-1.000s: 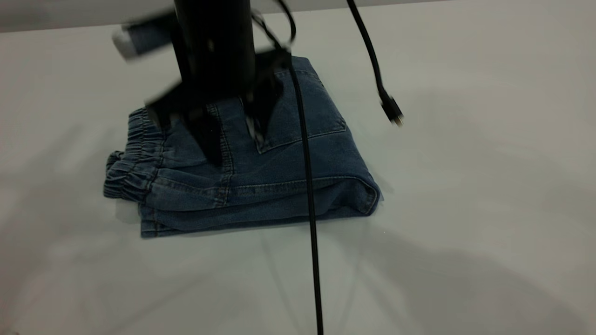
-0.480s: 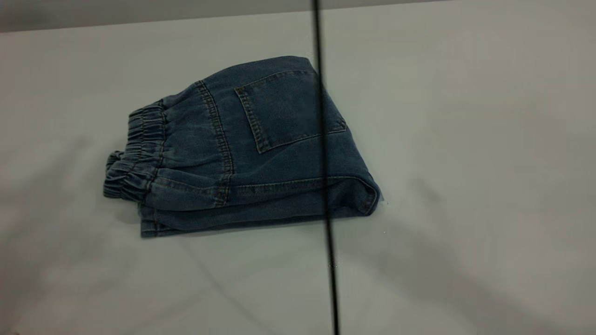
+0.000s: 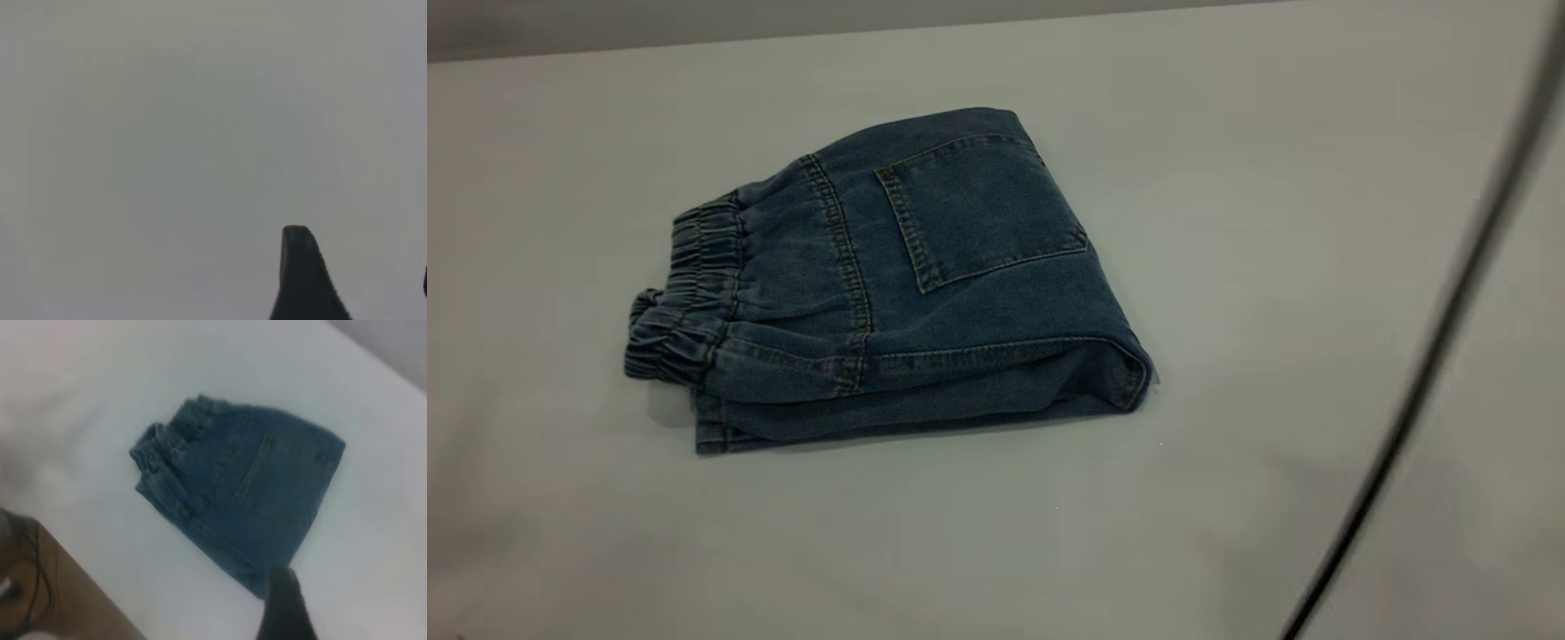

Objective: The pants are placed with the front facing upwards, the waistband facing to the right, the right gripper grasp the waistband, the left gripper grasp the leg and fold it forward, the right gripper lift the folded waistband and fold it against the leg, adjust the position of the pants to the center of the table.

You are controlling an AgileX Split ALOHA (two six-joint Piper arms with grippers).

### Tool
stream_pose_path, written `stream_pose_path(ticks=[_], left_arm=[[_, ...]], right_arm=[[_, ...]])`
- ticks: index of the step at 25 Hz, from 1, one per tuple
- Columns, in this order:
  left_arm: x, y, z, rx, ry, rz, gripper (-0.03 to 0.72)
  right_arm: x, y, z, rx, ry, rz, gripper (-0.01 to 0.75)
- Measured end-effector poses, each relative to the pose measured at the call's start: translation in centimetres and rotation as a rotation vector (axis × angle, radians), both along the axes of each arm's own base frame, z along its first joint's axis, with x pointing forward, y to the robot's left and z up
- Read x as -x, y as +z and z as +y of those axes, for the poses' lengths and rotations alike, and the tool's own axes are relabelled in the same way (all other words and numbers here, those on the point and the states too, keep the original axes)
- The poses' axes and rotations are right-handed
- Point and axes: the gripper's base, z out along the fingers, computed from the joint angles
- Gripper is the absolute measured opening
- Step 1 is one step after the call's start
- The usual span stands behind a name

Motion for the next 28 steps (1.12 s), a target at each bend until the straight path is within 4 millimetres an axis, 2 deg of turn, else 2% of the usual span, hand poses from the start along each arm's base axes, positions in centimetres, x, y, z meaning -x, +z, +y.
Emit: stream_pose_path(ticks=[1,6,8,12,16,21,26,28], left_arm=[[0.8,0.0,0.4,0.030,0.015,0.011,0.379],[3.9,-0.8,1.3,0.133,0.019,0.118,0.339],[4.5,-1.5,1.2,0.125,-0.006,0.198,0.333],[4.7,-3.3,-0.2,0.048,-0.146,0.404,0.330],[6.6,-4.1,-2.0,-0.034,-0.383,0.485,0.329],[11.4,-4.6,-3.4,-0.113,-0.652,0.497,0.328],[16.9,-5.4,-3.2,-0.148,-0.774,0.463,0.329],[18.4,-6.3,-2.9,-0.128,-0.776,0.484,0.329]], right_arm=[[1.6,0.1,-1.7,-0.055,-0.004,-0.044,0.398],[7.9,-3.4,-8.9,-0.326,-0.064,-0.208,0.398],[10.3,-4.9,-11.5,-0.434,-0.084,-0.249,0.398],[13.6,-7.7,-15.1,-0.533,-0.078,-0.327,0.398],[15.1,-10.7,-16.3,-0.464,-0.035,-0.288,0.398],[14.4,-14.2,-14.7,-0.375,0.000,-0.158,0.398],[13.9,-15.8,-14.3,-0.297,0.002,-0.119,0.398],[13.8,-16.6,-14.3,-0.247,0.003,-0.100,0.398]])
